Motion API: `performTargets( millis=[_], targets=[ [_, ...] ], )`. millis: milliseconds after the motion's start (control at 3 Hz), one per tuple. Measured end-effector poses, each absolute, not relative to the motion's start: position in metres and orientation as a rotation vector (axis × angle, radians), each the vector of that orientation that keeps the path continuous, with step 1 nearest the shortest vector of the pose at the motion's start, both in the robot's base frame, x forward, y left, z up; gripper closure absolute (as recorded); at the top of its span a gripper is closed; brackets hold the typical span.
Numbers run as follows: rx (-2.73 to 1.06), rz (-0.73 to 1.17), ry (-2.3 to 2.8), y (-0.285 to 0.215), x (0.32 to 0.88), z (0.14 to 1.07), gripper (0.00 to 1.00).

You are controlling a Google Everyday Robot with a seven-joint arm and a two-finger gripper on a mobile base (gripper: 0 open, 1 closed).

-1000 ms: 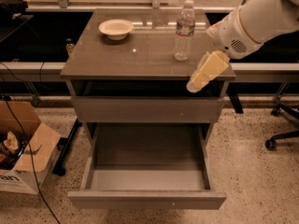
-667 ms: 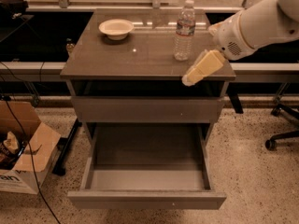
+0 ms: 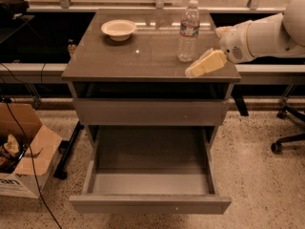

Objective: Place water bottle into middle drawer

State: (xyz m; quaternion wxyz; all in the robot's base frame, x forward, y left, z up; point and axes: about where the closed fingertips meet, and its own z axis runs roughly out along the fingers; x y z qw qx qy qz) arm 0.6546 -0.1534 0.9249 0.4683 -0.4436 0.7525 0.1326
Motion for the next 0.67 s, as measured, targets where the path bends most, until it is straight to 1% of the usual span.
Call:
performTargets(
  millis=[667],
  targets=[
    [-1.003, 0.413, 1.778, -0.164, 0.706, 0.92, 0.0]
  ],
)
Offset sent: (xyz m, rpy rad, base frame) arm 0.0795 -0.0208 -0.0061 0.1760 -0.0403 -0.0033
